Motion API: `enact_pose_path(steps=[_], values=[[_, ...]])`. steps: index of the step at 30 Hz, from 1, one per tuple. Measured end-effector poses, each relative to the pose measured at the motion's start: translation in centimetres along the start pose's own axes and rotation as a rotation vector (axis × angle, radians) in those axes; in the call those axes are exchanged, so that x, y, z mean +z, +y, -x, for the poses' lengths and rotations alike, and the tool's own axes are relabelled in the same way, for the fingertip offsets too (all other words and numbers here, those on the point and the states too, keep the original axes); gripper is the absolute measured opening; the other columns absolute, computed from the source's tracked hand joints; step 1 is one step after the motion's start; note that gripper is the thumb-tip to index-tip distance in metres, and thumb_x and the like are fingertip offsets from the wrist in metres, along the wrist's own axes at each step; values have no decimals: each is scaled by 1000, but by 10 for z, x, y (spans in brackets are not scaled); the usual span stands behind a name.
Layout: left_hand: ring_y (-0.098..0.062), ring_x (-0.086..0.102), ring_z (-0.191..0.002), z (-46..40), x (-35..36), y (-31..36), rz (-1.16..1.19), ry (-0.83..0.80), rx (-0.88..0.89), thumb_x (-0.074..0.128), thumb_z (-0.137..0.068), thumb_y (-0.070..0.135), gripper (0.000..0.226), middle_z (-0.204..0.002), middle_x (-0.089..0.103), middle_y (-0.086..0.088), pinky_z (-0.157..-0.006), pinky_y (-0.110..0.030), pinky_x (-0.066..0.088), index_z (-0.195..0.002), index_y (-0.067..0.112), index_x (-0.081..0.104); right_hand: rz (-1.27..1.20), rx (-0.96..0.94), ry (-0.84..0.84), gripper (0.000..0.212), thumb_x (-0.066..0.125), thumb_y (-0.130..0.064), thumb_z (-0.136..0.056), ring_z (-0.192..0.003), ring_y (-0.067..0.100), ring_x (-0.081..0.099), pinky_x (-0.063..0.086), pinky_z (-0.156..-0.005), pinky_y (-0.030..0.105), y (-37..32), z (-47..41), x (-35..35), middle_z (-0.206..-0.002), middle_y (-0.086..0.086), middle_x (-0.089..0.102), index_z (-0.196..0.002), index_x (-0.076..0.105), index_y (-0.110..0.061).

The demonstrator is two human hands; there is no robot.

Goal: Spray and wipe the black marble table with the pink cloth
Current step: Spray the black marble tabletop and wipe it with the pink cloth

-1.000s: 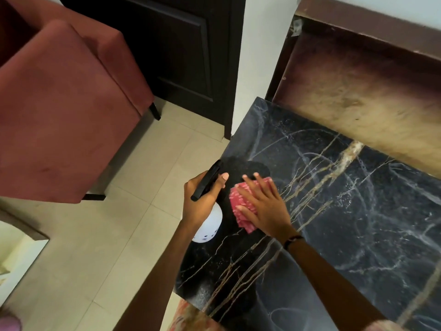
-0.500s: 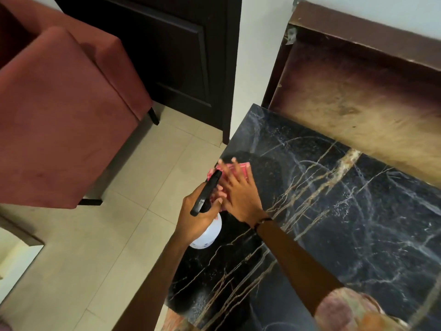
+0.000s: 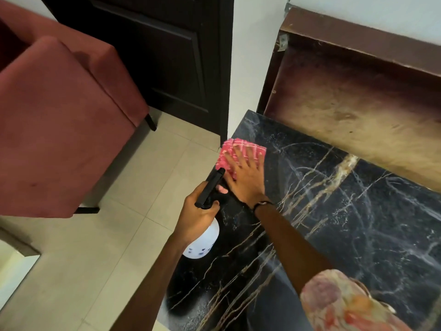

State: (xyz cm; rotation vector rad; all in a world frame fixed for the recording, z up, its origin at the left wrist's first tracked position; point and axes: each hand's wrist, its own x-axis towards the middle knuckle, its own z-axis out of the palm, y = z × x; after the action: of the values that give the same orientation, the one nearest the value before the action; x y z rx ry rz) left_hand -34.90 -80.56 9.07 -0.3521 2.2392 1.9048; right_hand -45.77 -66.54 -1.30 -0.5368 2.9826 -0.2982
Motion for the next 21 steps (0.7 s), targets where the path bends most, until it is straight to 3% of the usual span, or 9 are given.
enact_pose_path(steps=[3, 5, 7, 9, 11, 13, 16, 19, 21], values=[[-3, 50, -43, -4, 6, 4, -2, 44, -48, 50, -82, -13, 34, -54, 60, 8, -48, -11, 40, -97, 15, 62, -50, -176, -8, 61, 24, -56, -92, -145, 36, 18, 14, -114, 63, -17, 19, 8, -155, 6, 32, -144, 38, -28], [-5, 48, -39, -8, 8, 6, 13, 62, -60, 53, -83, -11, 26, -47, 55, 6, -44, -14, 39, -85, 14, 60, -42, -267, 5, 59, 26, -60, -95, -146, 33, 18, 14, -116, 58, -4, 38, 11, -155, 3, 32, -145, 35, -30], [-5, 48, -40, -11, 10, 8, 9, 56, -70, 53, -82, -10, 33, -46, 56, 9, -44, -14, 39, -76, 22, 57, -27, -289, 41, 61, 23, -64, -95, -147, 29, 15, 6, -118, 54, 24, 47, 10, -156, 0, 27, -146, 33, -32], [-1, 53, -45, -13, 14, 10, -2, 39, -64, 51, -82, -12, 35, -51, 59, 12, -49, -8, 39, -80, 22, 59, -5, -223, 78, 62, 24, -64, -94, -147, 27, 14, 2, -119, 53, 55, 43, 3, -157, 0, 26, -146, 35, -32], [2, 57, -53, -15, 17, 11, -5, 15, -54, 51, -81, -12, 31, -72, 66, 11, -56, -6, 42, -91, 15, 63, 2, -113, 88, 61, 27, -63, -93, -146, 30, 16, 4, -118, 56, 76, 24, -4, -156, 3, 30, -144, 37, -31], [2, 58, -60, -15, 18, 11, -20, 0, -46, 52, -82, -10, 30, -89, 67, 2, -62, -9, 42, -97, 13, 64, -2, 12, 70, 65, 25, -63, -90, -146, 34, 14, -1, -116, 59, 79, -5, -10, -157, 4, 27, -145, 36, -31], [2, 57, -59, -15, 18, 9, -26, 8, -47, 51, -82, -10, 29, -91, 67, -1, -59, -7, 43, -95, 13, 64, -4, 145, -16, 66, 23, -67, -90, -147, 38, 2, -17, -108, 60, 55, -40, -13, -161, 1, 9, -149, 22, -37], [0, 54, -53, -16, 18, 8, -31, 19, -35, 49, -79, -14, 31, -87, 66, -7, -54, -9, 40, -95, 8, 63, 30, 24, -42, 68, 16, -67, -89, -147, 38, -1, -19, -106, 62, 21, -39, -10, -161, 1, 5, -150, 19, -38], [0, 53, -48, -18, 18, 7, -42, 23, -42, 50, -78, -15, 30, -73, 62, 0, -52, -9, 39, -94, 7, 63, 18, -107, -56, 72, 10, -68, -85, -147, 35, 4, -9, -111, 67, 16, -20, -8, -161, 0, 13, -149, 25, -38]])
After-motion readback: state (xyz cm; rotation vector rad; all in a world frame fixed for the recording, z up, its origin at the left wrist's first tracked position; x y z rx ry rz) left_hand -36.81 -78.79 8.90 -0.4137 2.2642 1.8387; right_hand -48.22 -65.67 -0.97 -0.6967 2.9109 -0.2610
